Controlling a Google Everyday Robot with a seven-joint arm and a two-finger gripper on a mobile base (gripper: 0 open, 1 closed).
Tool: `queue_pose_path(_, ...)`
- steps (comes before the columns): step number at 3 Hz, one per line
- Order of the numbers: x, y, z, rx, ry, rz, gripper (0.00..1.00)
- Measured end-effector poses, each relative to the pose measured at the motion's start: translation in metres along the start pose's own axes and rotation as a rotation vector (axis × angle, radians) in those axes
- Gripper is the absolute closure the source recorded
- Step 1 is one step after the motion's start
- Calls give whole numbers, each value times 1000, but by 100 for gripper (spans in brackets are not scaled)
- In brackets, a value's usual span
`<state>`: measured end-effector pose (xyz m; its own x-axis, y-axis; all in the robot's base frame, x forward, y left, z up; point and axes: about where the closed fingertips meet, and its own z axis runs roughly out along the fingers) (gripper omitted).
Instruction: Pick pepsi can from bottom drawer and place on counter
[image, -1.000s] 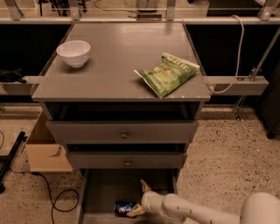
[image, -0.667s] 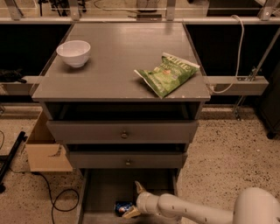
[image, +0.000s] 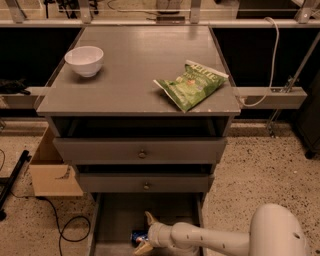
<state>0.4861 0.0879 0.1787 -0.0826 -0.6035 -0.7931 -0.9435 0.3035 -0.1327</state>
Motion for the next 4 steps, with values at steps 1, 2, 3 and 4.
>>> queue_pose_path(1, 4, 1, 7, -8, 9, -1, 0)
queue_pose_path(2, 17, -4, 7, 1, 25, 13, 0)
queue_pose_path(3, 33, -13, 7, 15, 43, 28, 0)
queue_pose_path(4, 41, -16, 6, 21, 53, 34, 0)
